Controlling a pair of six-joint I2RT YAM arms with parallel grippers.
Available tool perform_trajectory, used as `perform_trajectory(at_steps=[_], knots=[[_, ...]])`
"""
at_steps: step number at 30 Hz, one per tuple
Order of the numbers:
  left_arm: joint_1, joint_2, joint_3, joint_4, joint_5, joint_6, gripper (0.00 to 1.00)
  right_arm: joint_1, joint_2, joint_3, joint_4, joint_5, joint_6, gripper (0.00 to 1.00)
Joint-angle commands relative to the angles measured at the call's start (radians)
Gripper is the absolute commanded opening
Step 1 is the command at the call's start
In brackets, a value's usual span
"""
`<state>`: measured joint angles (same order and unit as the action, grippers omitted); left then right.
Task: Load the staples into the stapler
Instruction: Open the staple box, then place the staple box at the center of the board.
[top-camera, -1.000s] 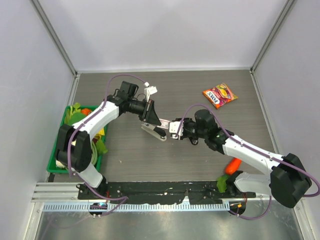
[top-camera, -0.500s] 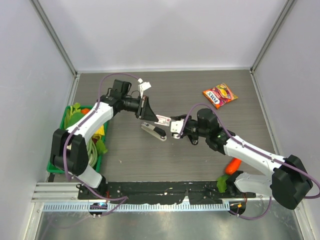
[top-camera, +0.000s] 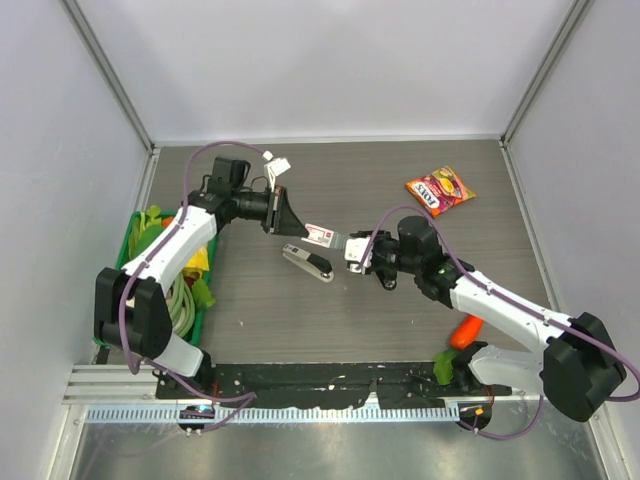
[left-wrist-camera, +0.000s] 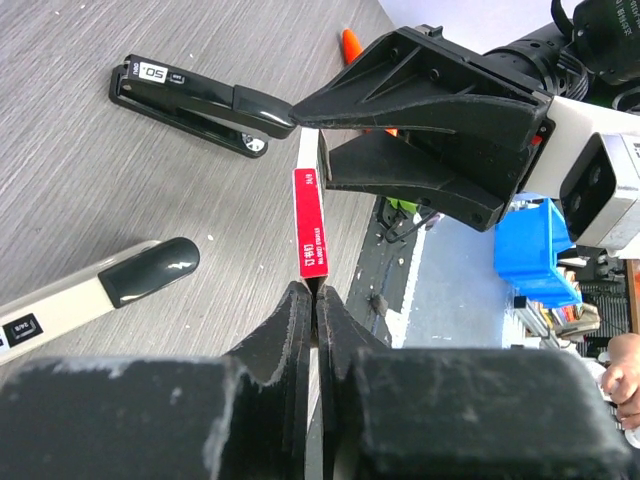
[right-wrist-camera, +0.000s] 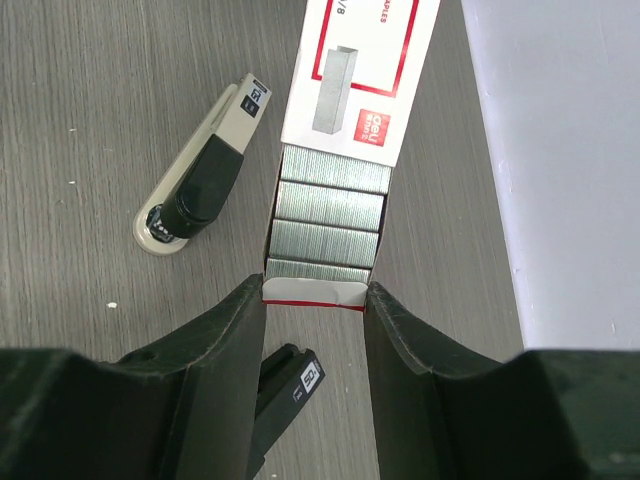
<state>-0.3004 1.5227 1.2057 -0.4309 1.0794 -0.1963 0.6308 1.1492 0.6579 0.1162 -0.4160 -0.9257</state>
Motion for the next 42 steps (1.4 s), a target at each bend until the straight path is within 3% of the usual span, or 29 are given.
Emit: perform_trajectory(at_steps=[1, 16, 21, 29, 36, 42], knots=[[0.020, -0.052, 0.025, 0.008, 0.014, 0.024, 0.00, -0.011, -0.031, -0.007, -0.016, 0.019, 0.008, 0.46], [0.075, -0.044, 0.077, -0.046, 0.028, 0.044, 0.00, -0.077, -0.051, -0.012, -0.024, 0.000, 0.013, 0.45], [0.115, -0.032, 0.101, -0.075, -0.027, 0.057, 0.00, -0.117, -0.055, -0.006, -0.033, -0.007, 0.019, 0.45], [0.204, 0.092, 0.195, -0.244, -0.127, 0.190, 0.00, -0.365, -0.091, 0.008, -0.108, -0.070, 0.004, 0.45], [0.274, 0.227, 0.212, -0.207, -0.225, 0.227, 0.00, -0.656, -0.140, -0.069, -0.214, -0.168, -0.105, 0.46], [0.291, 0.326, 0.250, -0.203, -0.222, 0.222, 0.00, -0.781, -0.125, -0.125, -0.338, -0.190, -0.264, 0.45]])
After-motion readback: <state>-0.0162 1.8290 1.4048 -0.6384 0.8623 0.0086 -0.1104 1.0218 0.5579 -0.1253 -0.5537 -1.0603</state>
